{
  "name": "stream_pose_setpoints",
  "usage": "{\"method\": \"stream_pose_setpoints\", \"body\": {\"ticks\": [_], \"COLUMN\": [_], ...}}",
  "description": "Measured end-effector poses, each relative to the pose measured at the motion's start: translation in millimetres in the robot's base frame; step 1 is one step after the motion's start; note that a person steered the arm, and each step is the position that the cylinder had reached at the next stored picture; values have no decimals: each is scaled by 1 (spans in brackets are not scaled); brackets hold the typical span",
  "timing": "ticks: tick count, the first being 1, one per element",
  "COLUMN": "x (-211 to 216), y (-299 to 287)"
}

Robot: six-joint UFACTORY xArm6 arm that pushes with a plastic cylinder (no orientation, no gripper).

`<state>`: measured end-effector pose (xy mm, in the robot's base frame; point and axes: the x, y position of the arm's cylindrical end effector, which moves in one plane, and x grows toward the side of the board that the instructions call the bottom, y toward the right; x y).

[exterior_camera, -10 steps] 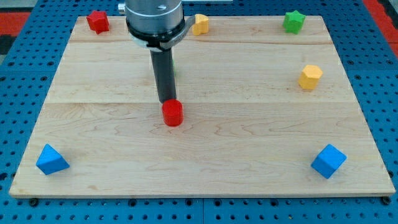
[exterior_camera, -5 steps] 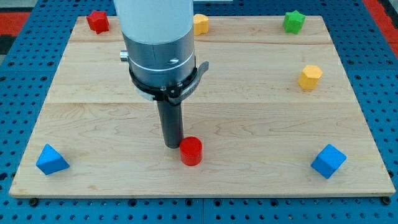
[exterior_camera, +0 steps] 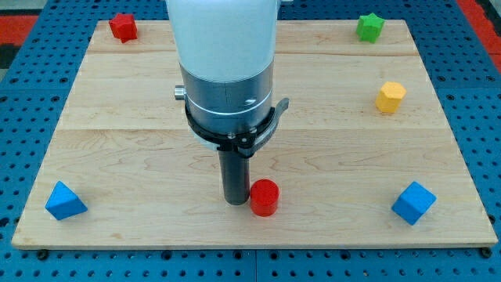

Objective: Slide the red circle towards the bottom center of the board

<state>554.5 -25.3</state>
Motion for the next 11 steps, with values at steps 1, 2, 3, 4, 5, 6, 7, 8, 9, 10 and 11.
{"method": "stream_pose_setpoints", "body": {"ticks": [1, 2, 3, 4, 5, 6, 7, 8, 9, 10, 11], "x": [-35, -41, -31, -1, 4, 4, 6, 25, 29, 29, 18], "y": [6, 49, 67, 66, 59, 59, 69, 75, 49, 28, 36]}}
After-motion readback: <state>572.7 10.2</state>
